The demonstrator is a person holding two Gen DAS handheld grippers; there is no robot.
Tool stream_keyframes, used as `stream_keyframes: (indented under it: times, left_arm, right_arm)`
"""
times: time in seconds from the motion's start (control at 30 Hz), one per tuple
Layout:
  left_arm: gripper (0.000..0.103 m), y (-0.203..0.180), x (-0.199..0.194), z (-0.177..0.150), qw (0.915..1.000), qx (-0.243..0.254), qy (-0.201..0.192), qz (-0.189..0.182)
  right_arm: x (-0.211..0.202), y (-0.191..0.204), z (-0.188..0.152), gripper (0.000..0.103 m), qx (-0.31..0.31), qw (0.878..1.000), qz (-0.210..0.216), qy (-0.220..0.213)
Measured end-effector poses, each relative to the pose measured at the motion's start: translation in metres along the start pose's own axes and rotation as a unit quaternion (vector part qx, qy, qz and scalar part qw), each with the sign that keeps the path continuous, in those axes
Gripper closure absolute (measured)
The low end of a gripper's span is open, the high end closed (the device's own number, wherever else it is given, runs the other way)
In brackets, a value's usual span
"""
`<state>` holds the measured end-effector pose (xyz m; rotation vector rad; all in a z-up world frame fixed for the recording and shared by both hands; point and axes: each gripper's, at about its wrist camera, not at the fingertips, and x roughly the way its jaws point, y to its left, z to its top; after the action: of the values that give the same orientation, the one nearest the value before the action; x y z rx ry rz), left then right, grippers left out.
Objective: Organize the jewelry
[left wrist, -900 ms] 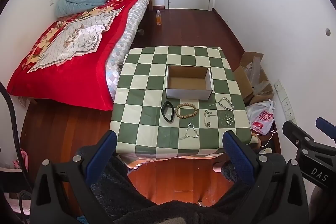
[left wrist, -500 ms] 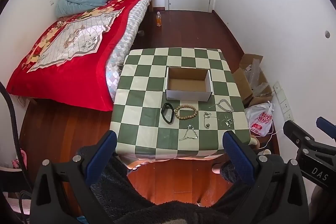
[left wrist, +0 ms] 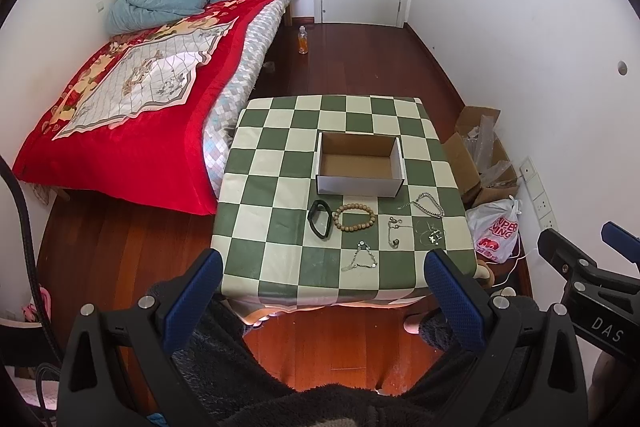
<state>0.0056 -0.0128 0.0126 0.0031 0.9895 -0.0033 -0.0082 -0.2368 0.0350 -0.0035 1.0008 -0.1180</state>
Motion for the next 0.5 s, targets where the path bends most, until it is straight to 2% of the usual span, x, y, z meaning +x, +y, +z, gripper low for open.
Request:
stream_keyframes:
  times: [0.17,0.2,0.5]
  left_arm:
    - [0.000,-0.009,0.002,0.008,1.0000,0.000,0.000,0.001]
    - [0.000,0.007,-0.008,0.004,1.0000,-0.002,-0.003,-0.003]
    - [0.000,0.004,-0.011,0.010,1.0000,-0.003,-0.004,-0.004]
  right_arm:
    - [-0.003,0.000,0.001,0.000,0.000,1.000,-0.001,-0.001]
    - [-0.006,-0.002,0.004,0.000,0.000,1.000,-0.001,-0.001]
    - [-0.007,-0.005,0.009,0.000,-0.002,1.000,-0.003,-0.005]
